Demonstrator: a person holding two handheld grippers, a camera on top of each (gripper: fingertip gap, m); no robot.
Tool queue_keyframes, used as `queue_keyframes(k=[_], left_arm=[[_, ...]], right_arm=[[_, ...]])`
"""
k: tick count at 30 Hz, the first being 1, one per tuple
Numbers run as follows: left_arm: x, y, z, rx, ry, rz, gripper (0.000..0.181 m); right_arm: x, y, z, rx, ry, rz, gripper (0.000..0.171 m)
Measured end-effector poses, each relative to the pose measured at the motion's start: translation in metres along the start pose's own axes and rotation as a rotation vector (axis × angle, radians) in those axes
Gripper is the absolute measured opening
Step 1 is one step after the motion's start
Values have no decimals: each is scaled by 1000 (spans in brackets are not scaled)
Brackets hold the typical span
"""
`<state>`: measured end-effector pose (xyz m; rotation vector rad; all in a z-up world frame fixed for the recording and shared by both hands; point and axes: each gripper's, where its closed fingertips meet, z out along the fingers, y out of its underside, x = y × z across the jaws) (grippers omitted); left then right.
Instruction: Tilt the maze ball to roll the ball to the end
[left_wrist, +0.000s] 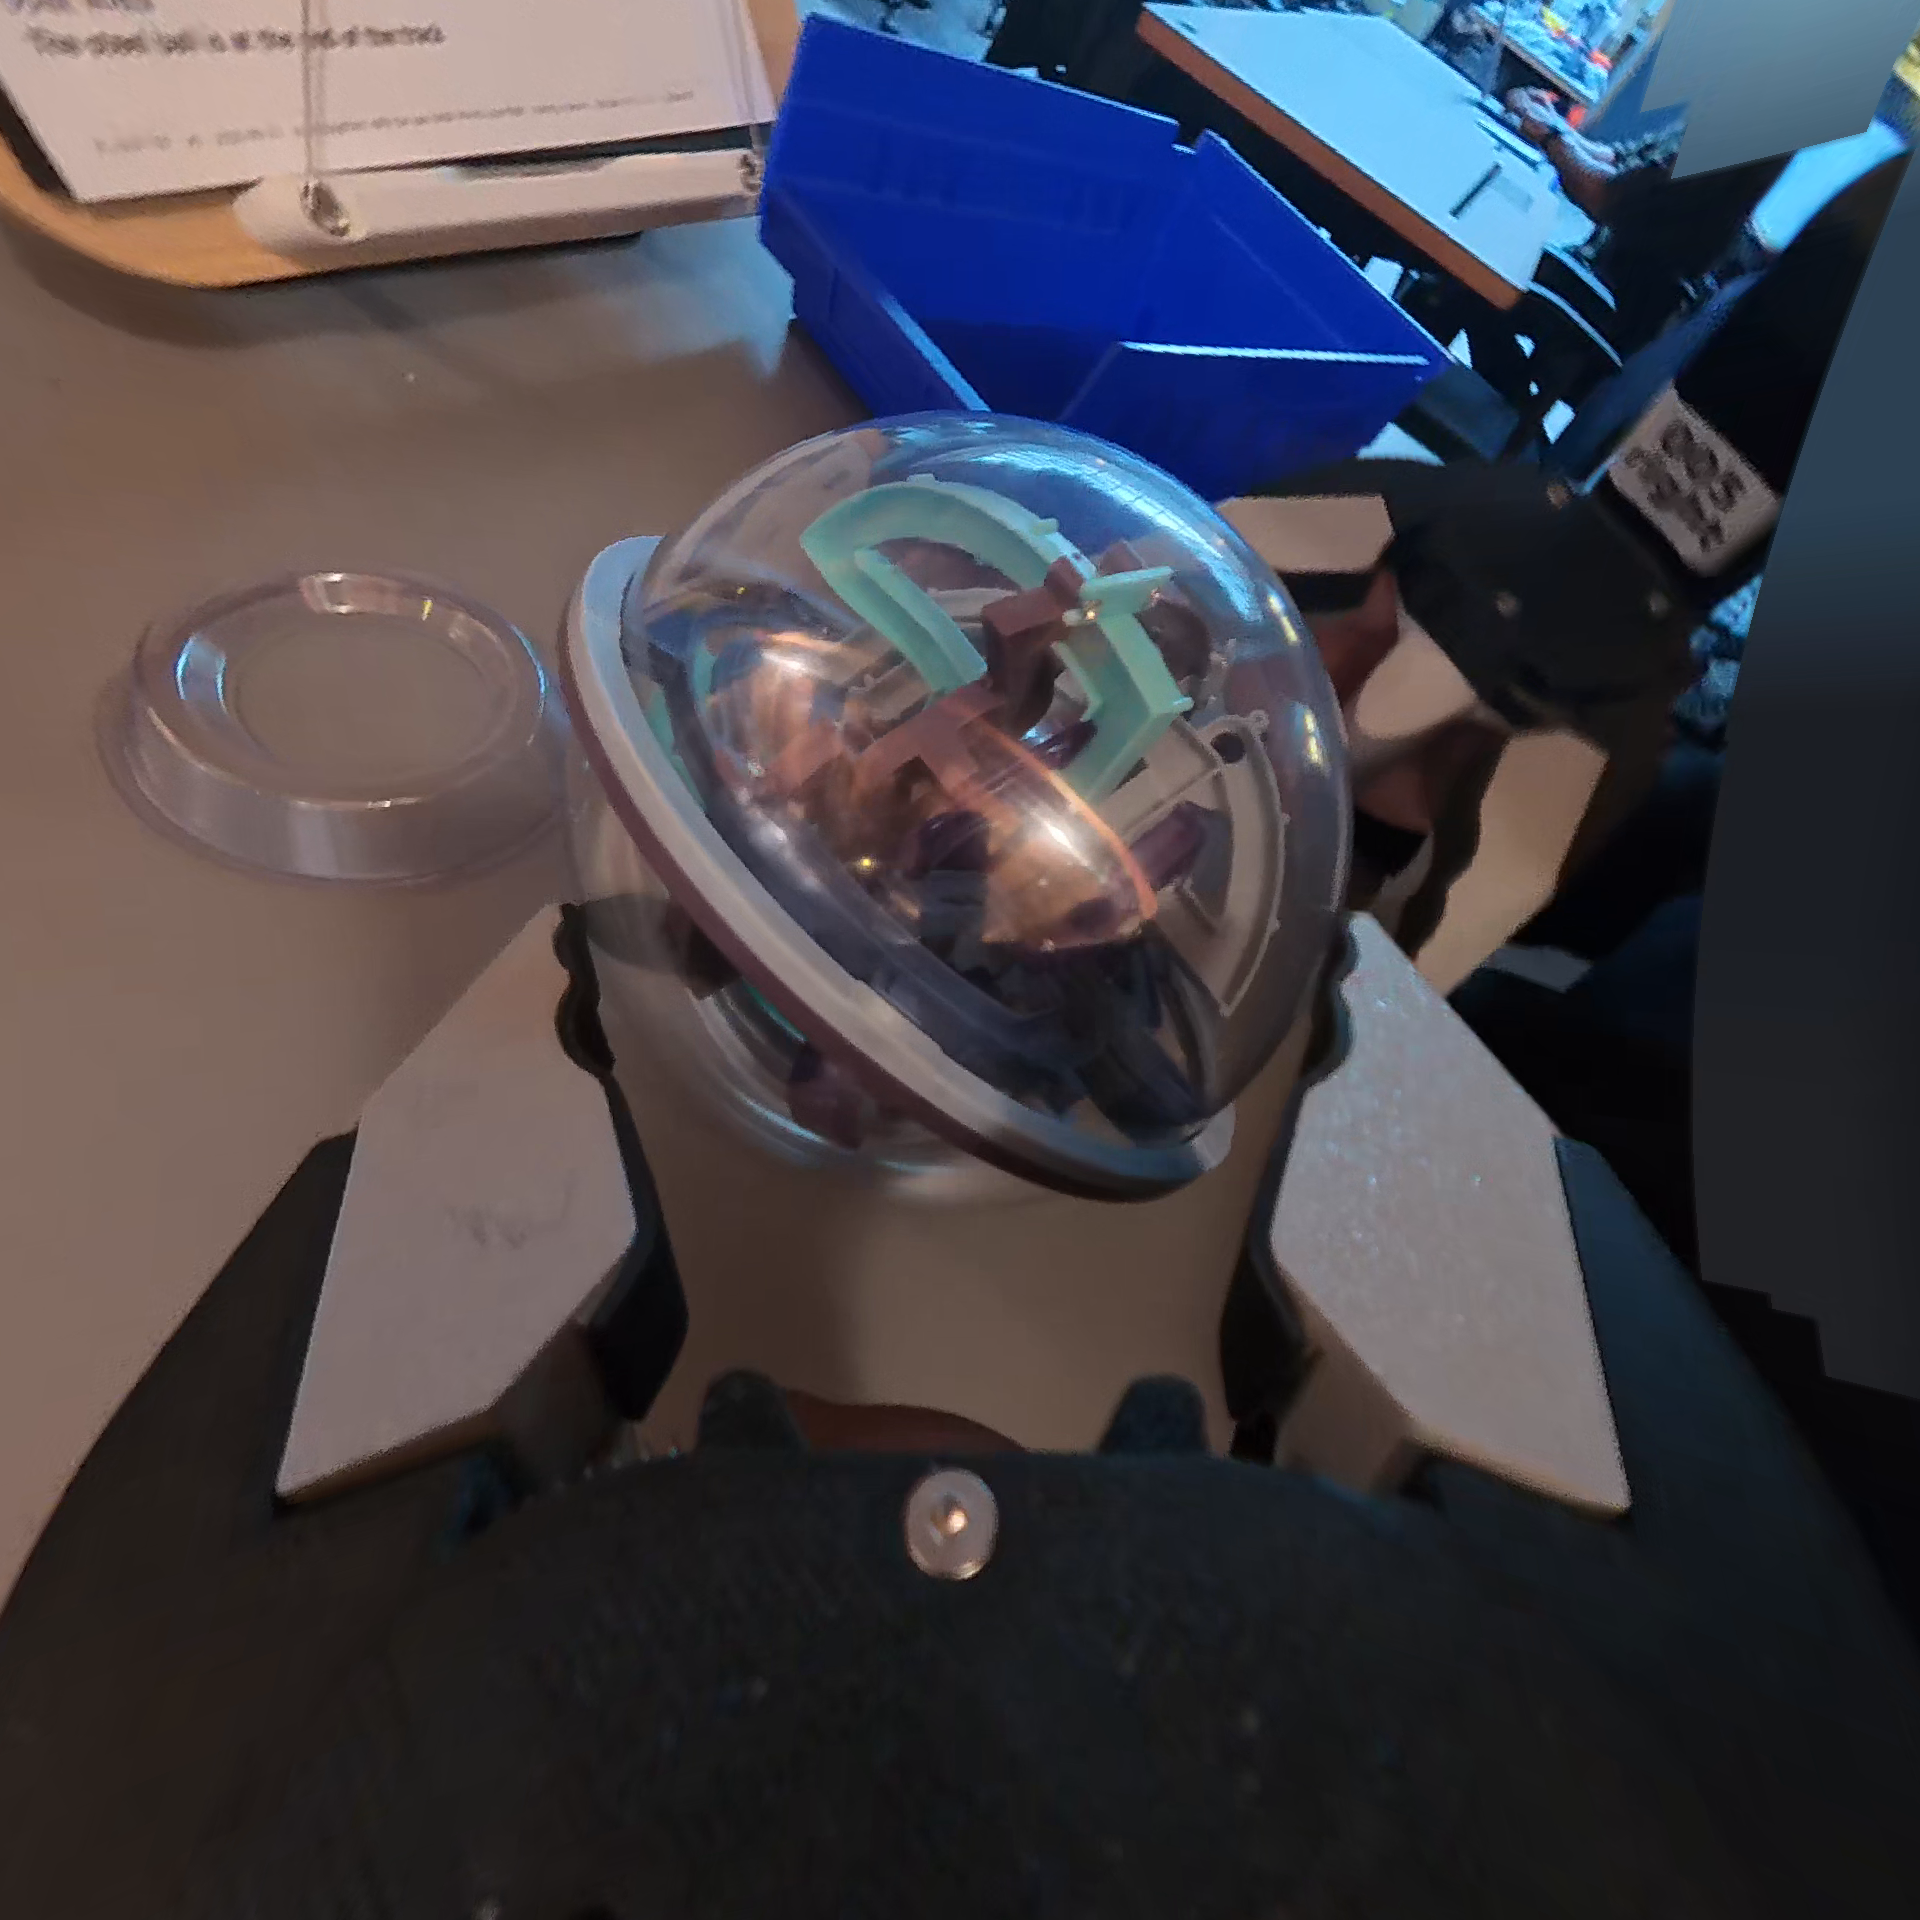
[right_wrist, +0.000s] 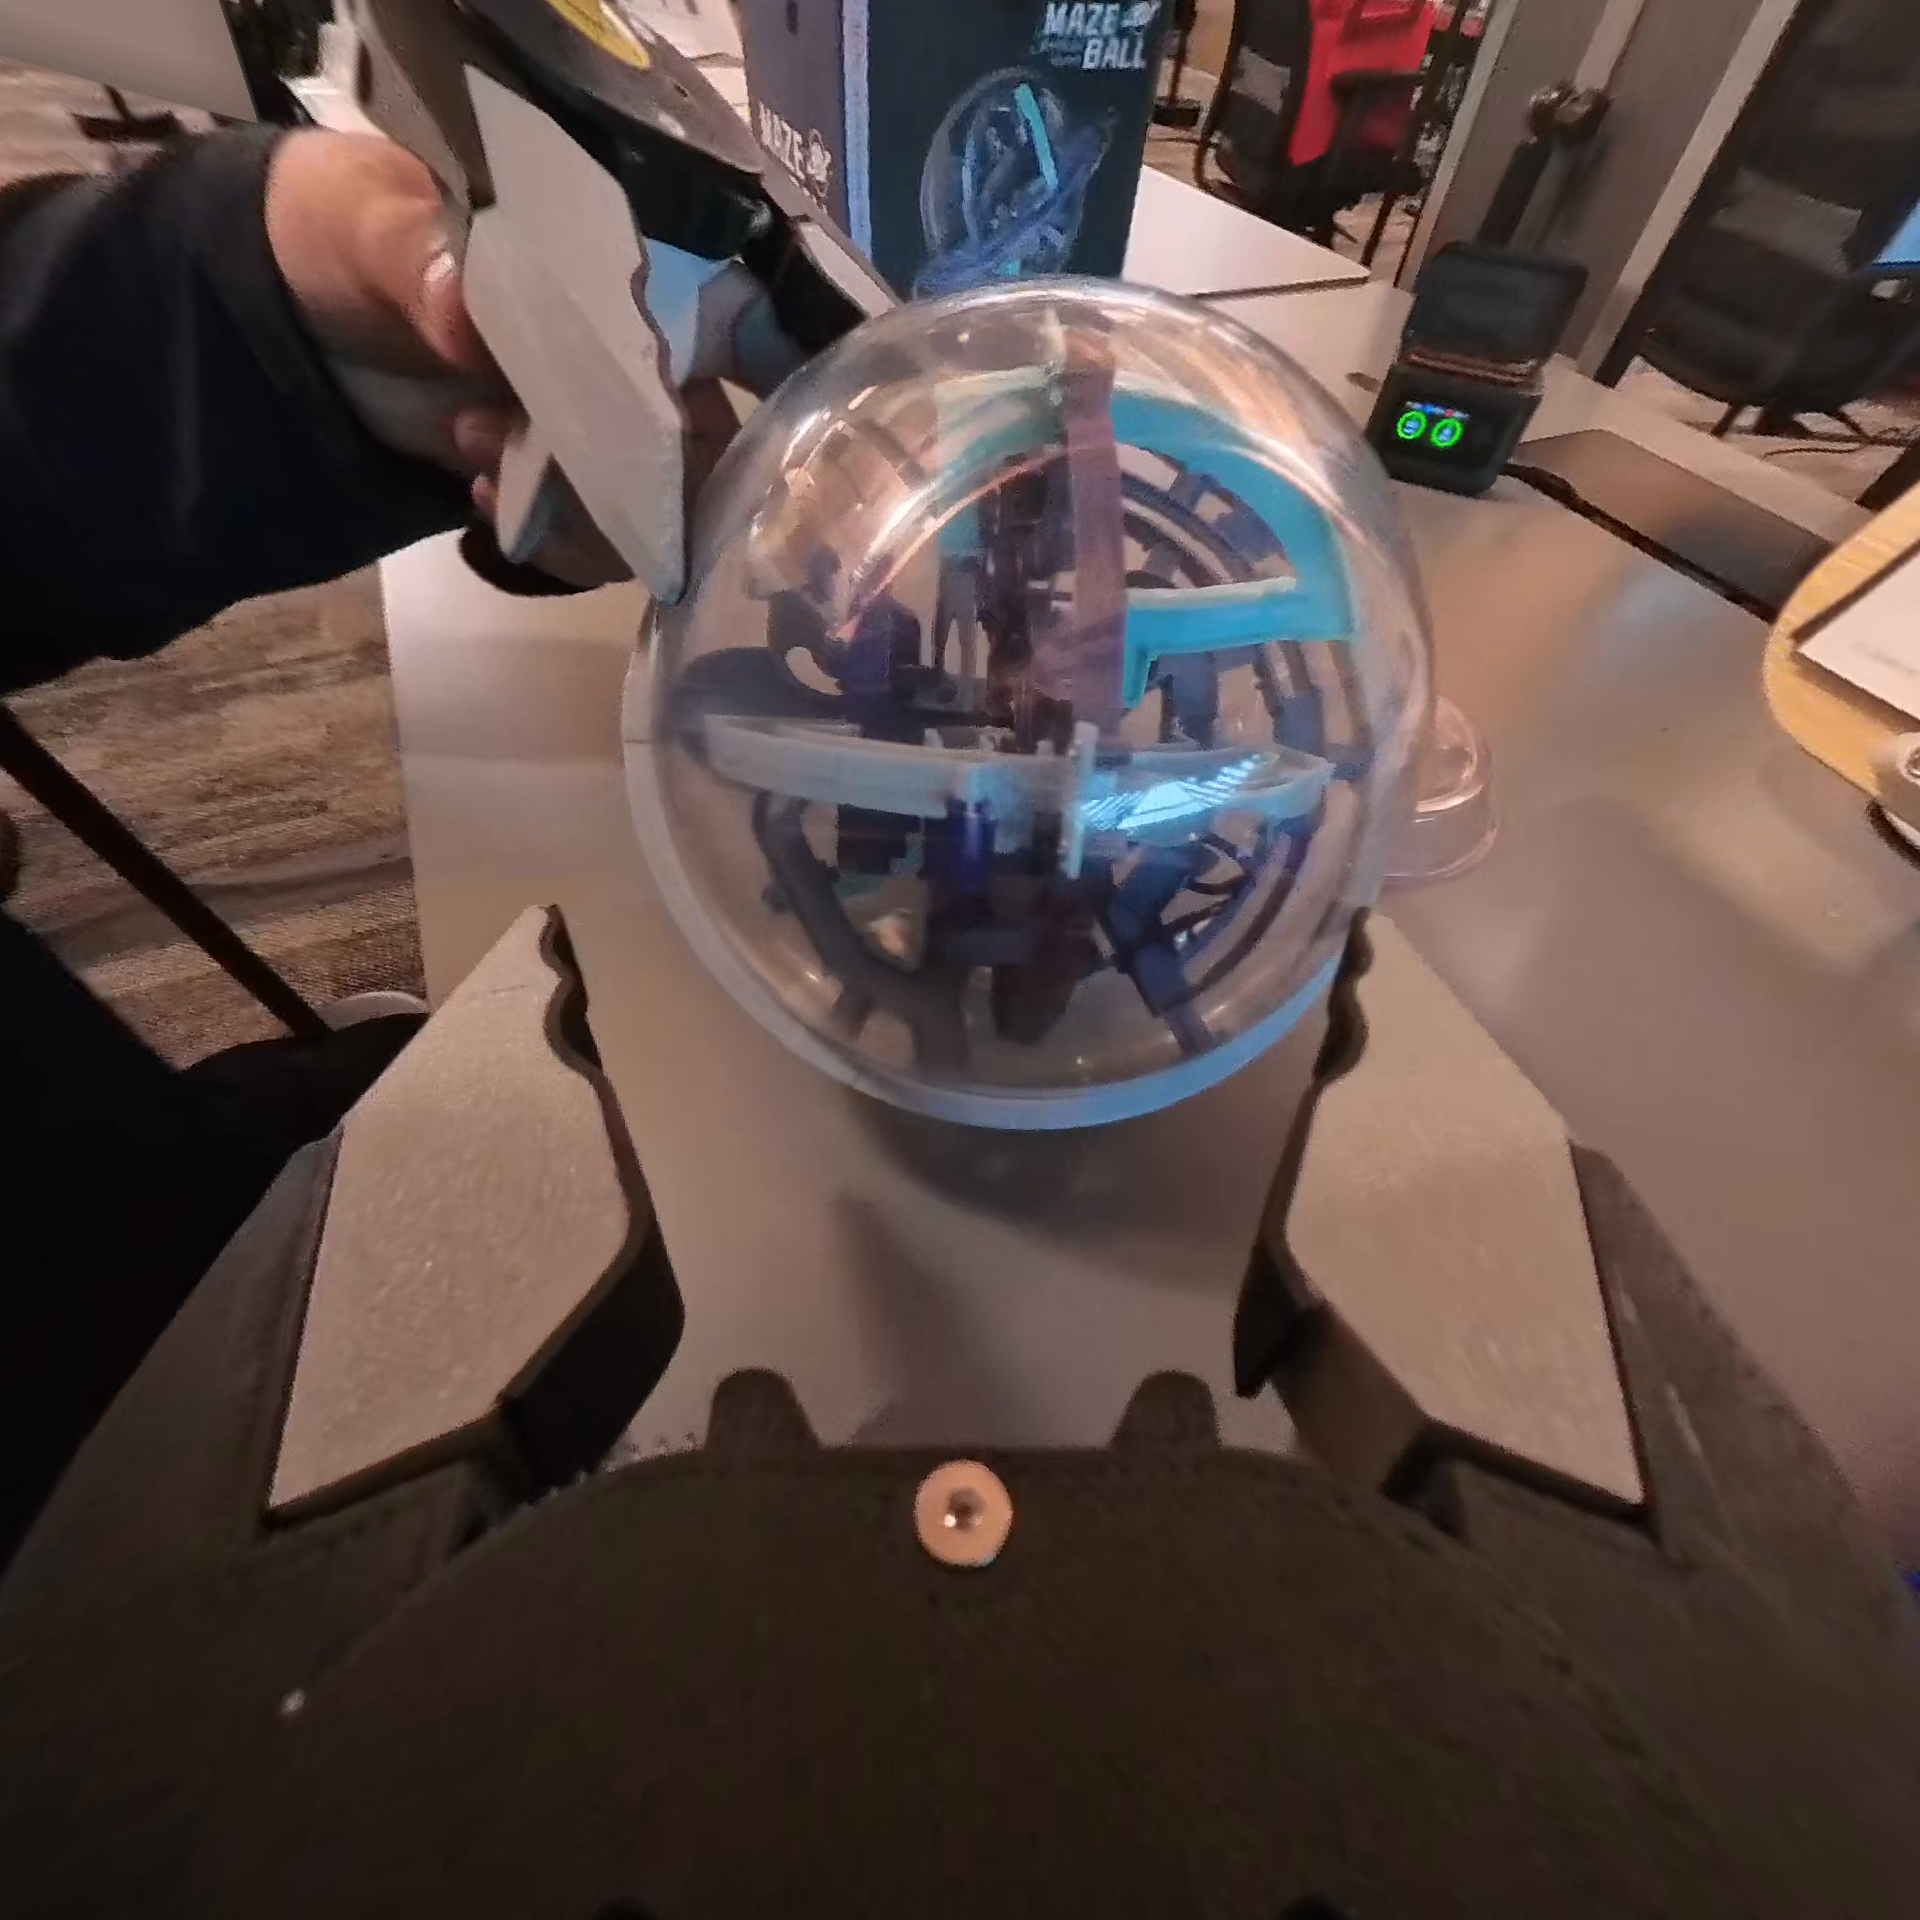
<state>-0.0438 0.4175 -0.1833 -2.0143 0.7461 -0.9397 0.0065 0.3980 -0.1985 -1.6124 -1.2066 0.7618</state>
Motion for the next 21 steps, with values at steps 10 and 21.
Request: queue_keyframes(k=[10, 21], left_arm=[[0, 2, -1, -20, -62, -63, 133], [17, 27, -10, -103, 0, 237, 123]], right_arm=[[9, 17, 20, -111, 242, -230, 145], [21, 33, 17, -133, 206, -176, 142]])
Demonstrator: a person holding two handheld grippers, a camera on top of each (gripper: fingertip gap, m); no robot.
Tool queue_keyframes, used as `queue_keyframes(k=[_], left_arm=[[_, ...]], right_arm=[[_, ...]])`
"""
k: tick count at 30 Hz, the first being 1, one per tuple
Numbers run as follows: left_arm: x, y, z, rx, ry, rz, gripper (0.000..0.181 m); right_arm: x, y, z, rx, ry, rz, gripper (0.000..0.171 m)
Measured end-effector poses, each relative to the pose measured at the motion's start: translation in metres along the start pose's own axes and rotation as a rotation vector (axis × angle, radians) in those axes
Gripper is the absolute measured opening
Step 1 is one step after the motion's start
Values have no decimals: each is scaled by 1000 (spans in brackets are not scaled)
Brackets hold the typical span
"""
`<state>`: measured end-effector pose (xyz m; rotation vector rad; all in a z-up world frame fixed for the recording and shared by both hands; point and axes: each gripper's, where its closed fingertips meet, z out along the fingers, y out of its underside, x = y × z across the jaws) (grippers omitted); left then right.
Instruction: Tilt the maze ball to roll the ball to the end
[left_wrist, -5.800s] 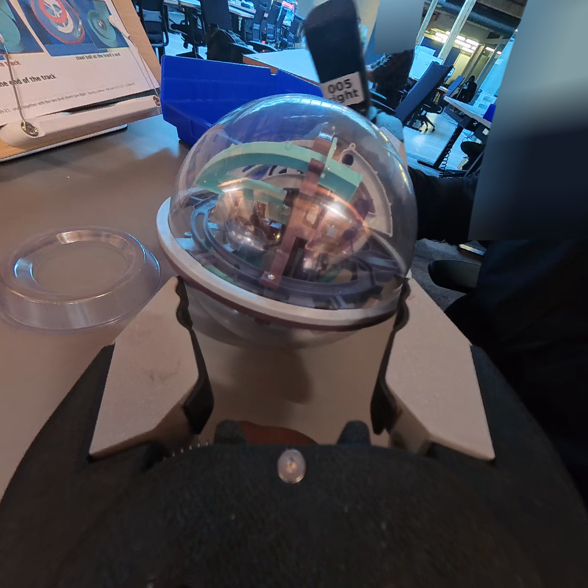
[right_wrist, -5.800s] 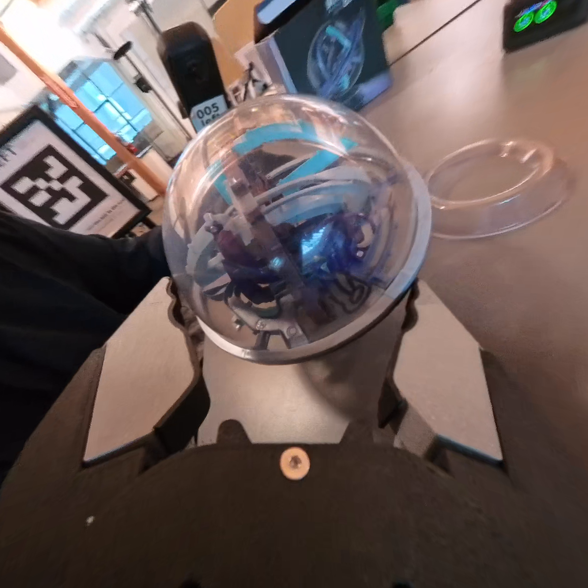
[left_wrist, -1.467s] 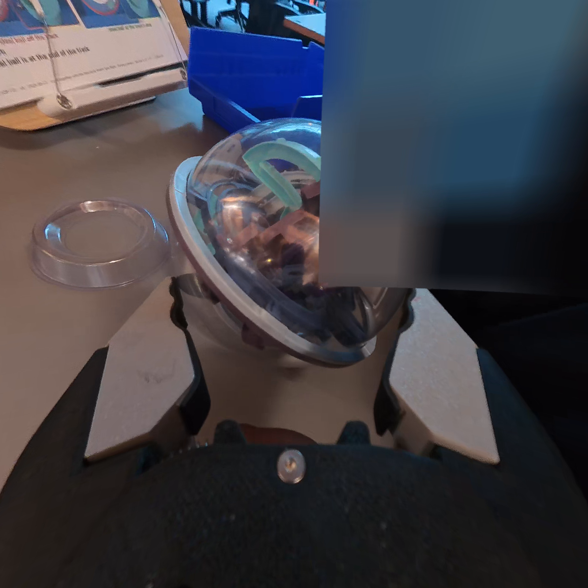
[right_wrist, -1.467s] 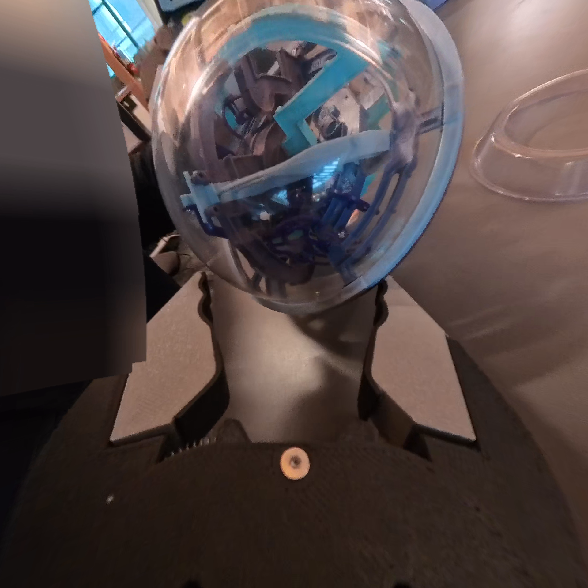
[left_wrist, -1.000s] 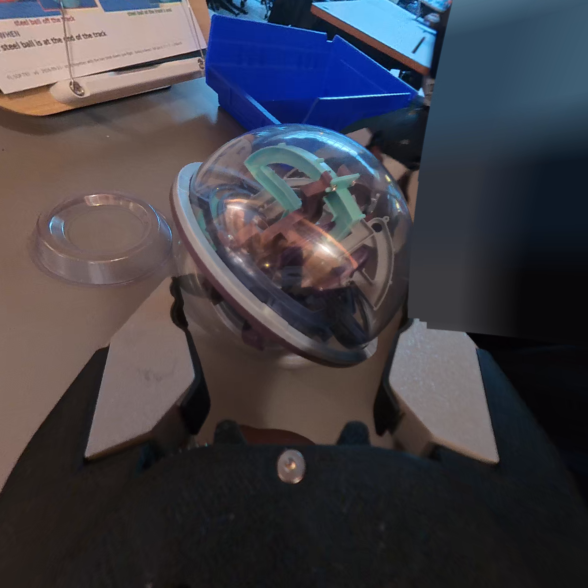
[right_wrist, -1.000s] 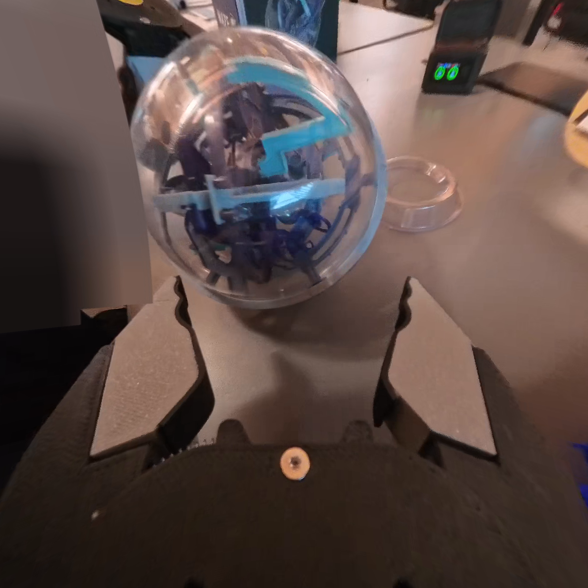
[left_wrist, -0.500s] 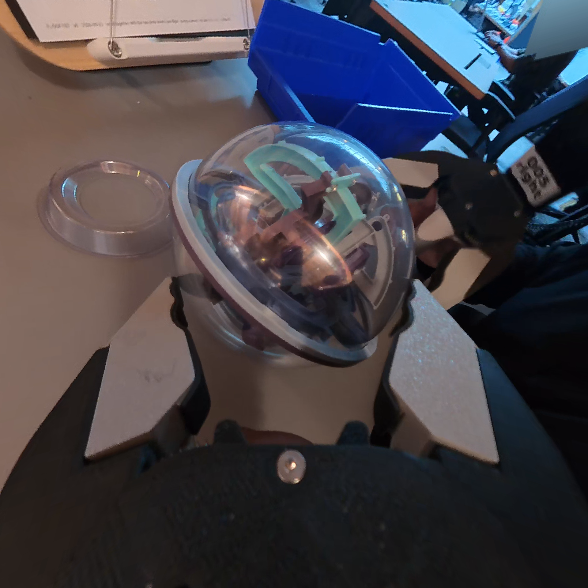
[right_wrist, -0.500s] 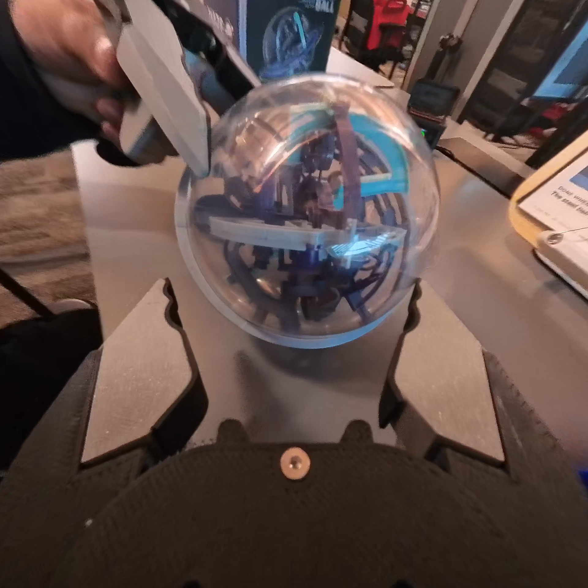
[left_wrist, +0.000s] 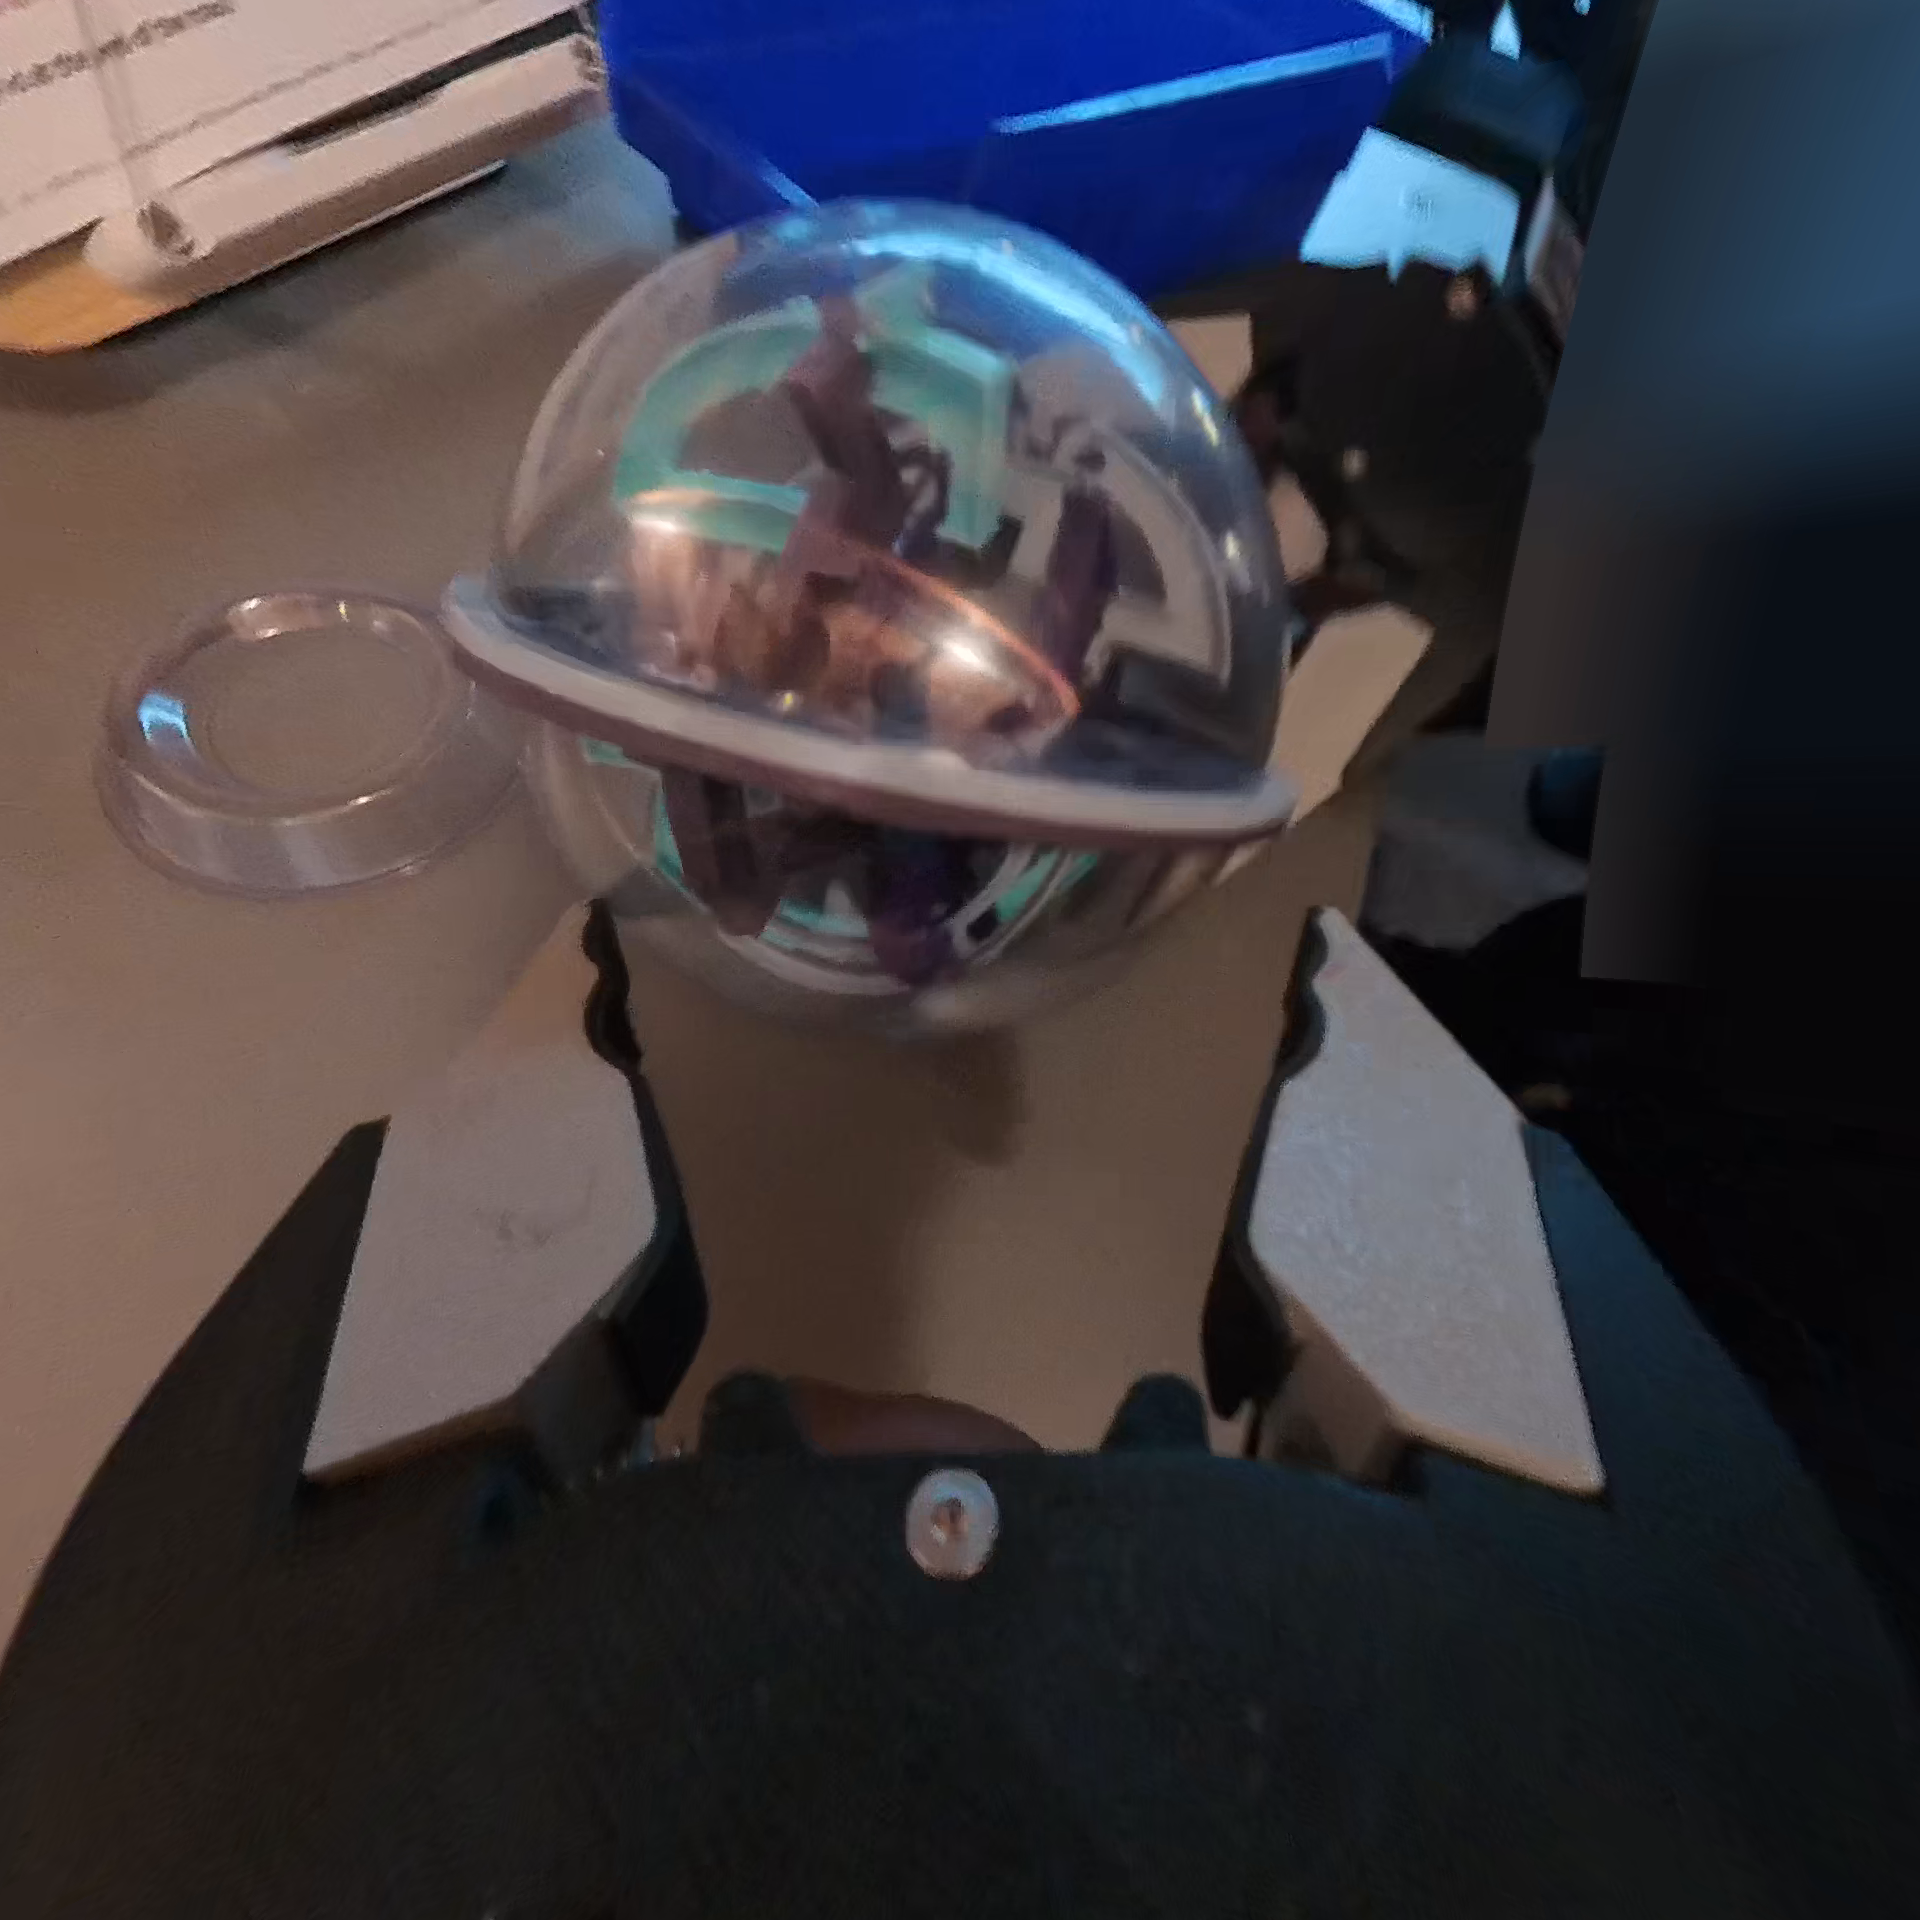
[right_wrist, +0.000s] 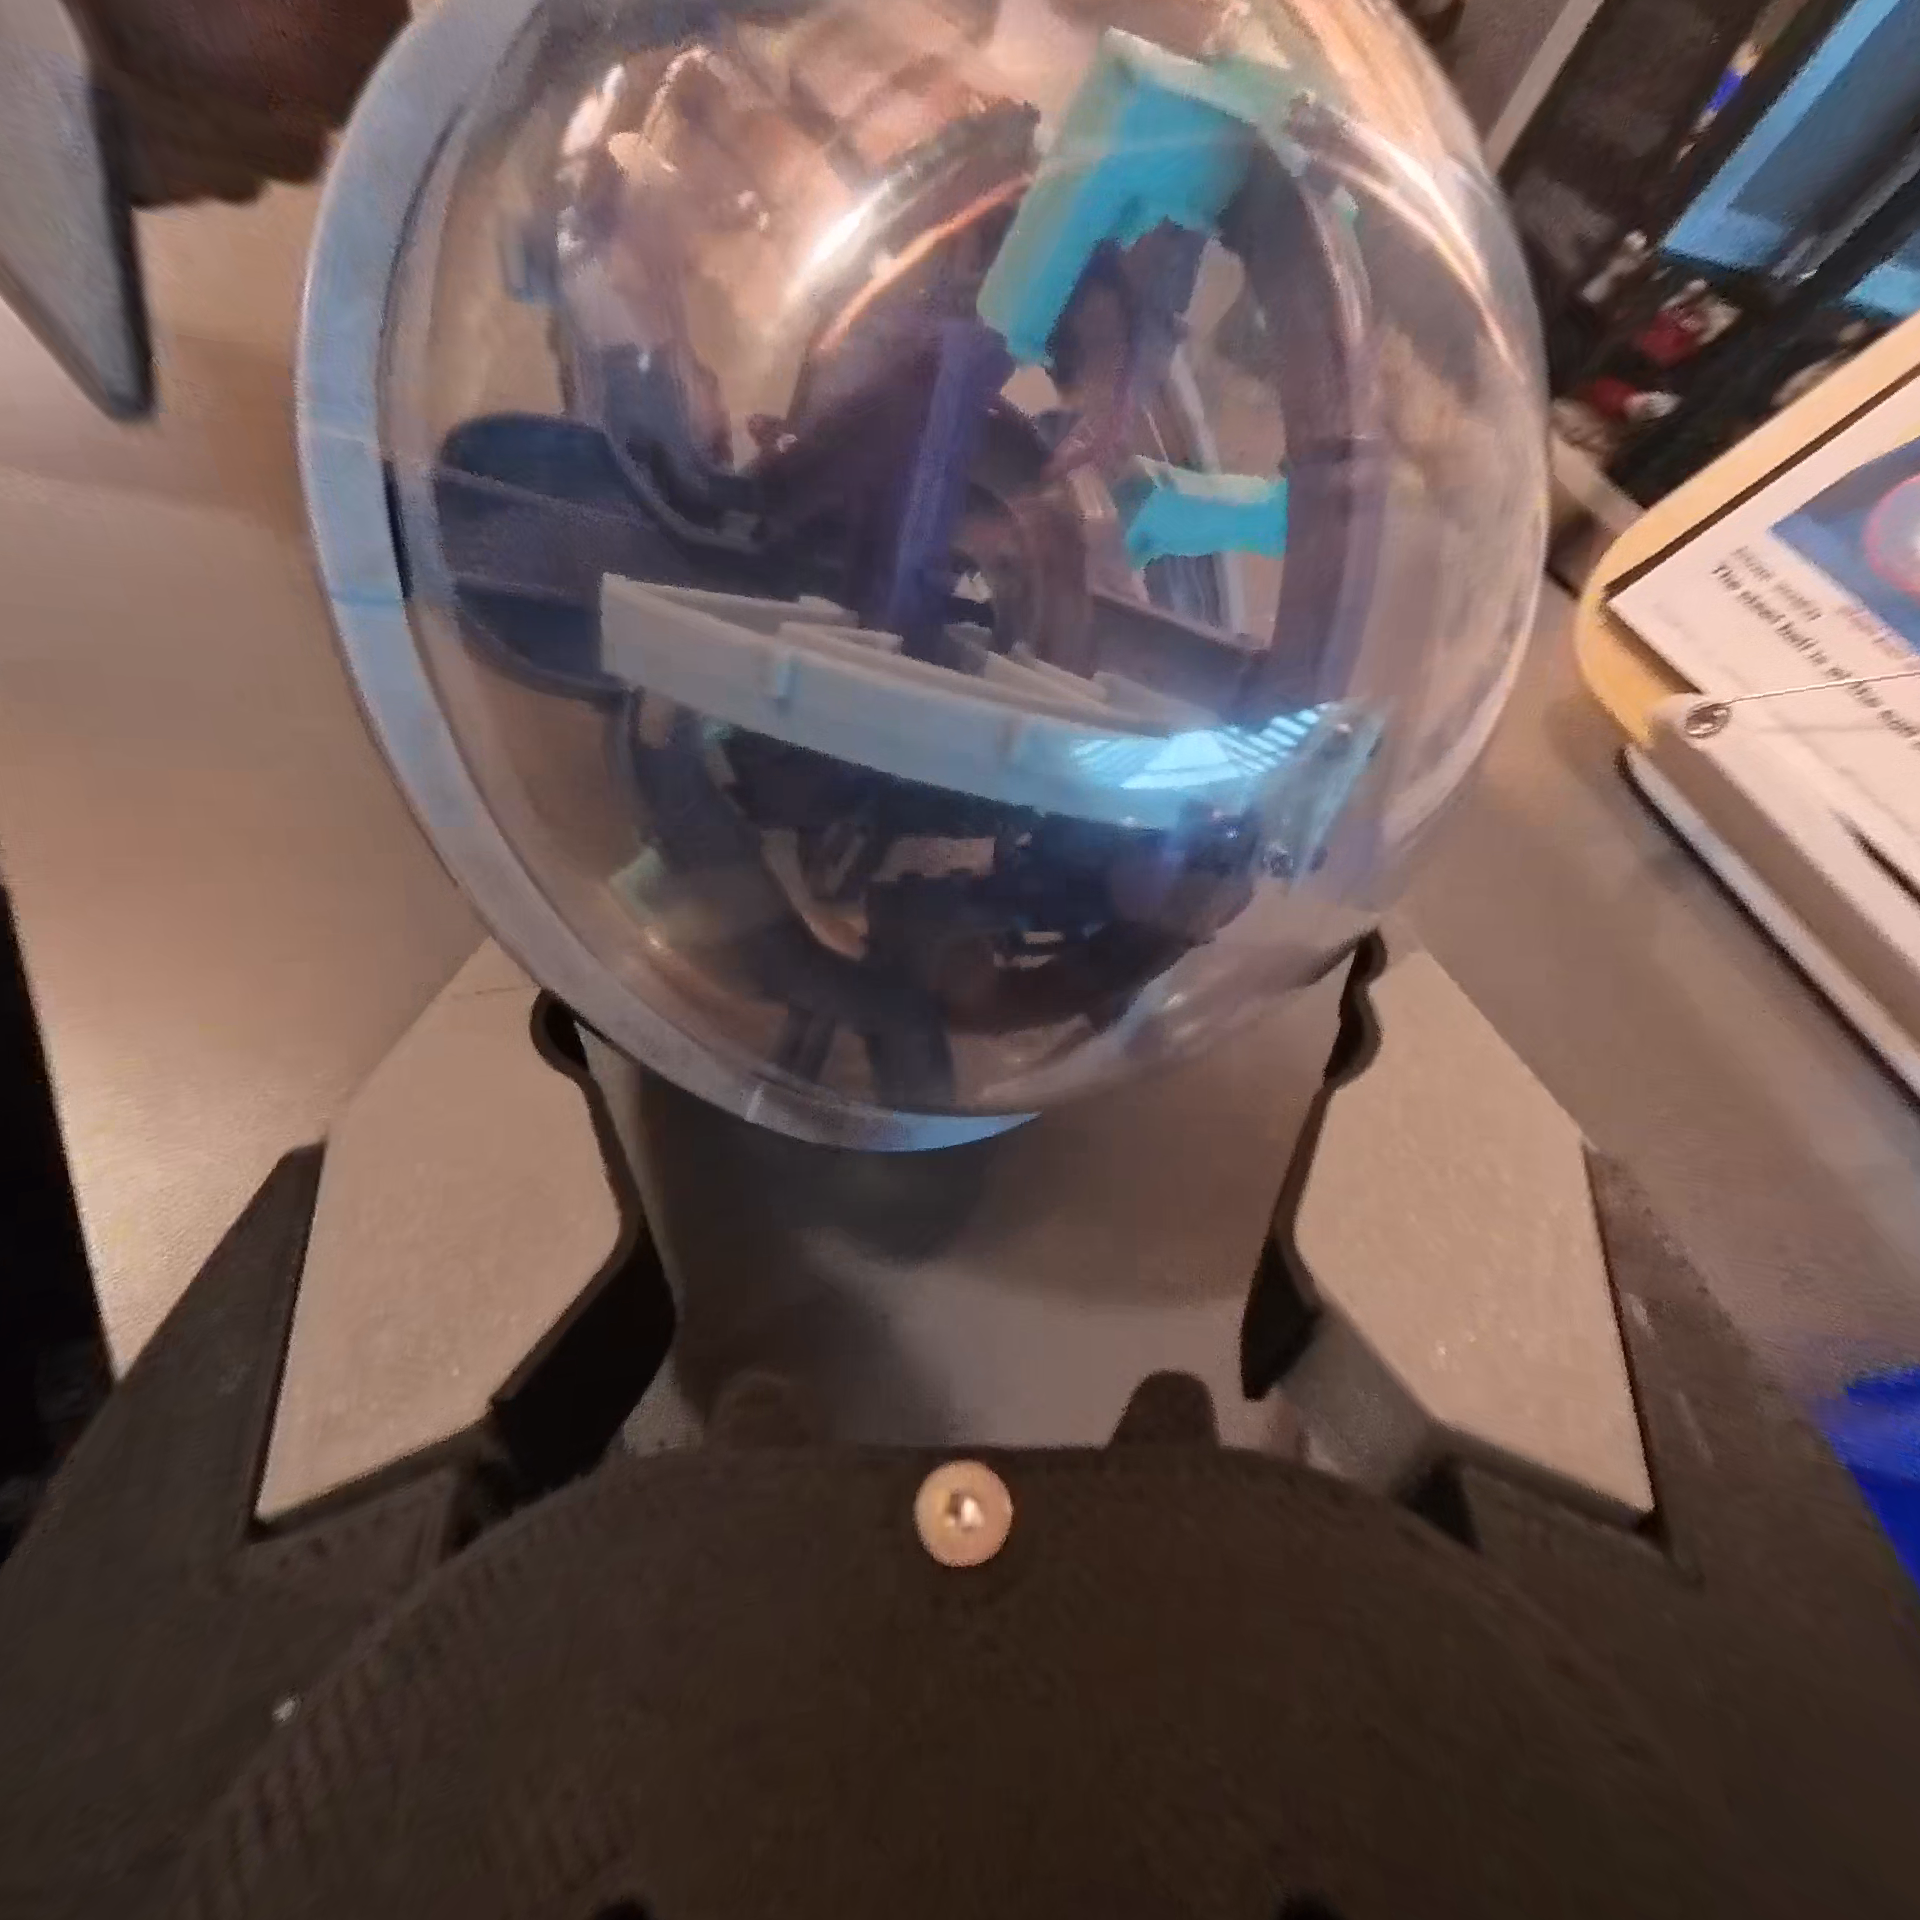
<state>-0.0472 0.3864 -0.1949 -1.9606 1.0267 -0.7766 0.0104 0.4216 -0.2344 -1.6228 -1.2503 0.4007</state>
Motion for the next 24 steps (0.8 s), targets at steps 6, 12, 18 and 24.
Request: queue_keyframes(k=[6, 12, 18, 24], left_arm=[[-30, 17, 8, -65, 6, 145, 111], [-39, 7, 11, 9, 96, 215, 116], [-29, 3, 12, 23, 37, 331, 107], [-13, -1, -2, 90, 55, 331, 96]], right_arm=[[1, 0, -4, 42, -139, 39, 137], [8, 3, -7, 65, -190, 31, 121], [12, 11, -6, 39, -192, -45, 120], [9, 21, -8, 17, -225, -172, 119]])
